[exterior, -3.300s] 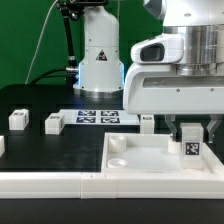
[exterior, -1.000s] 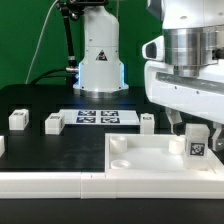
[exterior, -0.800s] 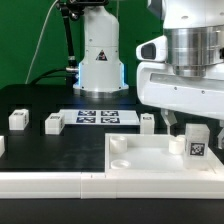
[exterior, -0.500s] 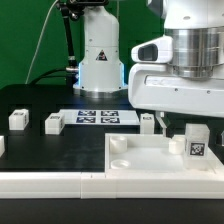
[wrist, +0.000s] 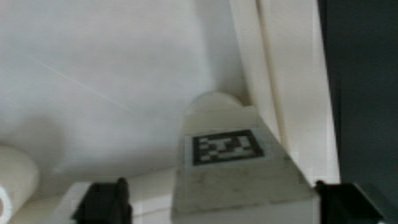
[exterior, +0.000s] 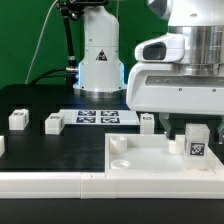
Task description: Assemble one leg
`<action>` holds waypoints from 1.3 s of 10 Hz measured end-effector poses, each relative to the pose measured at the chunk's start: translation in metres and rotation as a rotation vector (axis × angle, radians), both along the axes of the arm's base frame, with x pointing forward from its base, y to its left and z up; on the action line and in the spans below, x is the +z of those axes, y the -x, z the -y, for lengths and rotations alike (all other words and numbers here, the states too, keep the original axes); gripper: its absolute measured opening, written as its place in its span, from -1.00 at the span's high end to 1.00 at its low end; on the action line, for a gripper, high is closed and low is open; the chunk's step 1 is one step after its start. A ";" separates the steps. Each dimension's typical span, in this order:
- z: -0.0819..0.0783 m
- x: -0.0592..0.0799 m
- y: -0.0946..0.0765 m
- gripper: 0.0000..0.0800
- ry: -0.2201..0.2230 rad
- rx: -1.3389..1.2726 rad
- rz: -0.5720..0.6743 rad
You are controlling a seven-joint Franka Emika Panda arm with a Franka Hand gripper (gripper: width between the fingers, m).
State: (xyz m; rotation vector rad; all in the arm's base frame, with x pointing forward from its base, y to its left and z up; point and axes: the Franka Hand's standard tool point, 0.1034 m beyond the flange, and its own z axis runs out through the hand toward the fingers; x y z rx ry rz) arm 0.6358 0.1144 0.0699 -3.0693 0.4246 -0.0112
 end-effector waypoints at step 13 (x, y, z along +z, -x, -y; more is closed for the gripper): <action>0.037 0.000 0.012 -0.03 0.069 -0.659 0.055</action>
Offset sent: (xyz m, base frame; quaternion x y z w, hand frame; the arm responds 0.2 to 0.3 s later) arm 0.0003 -0.0006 -0.0002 0.0054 0.0060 0.0394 0.9992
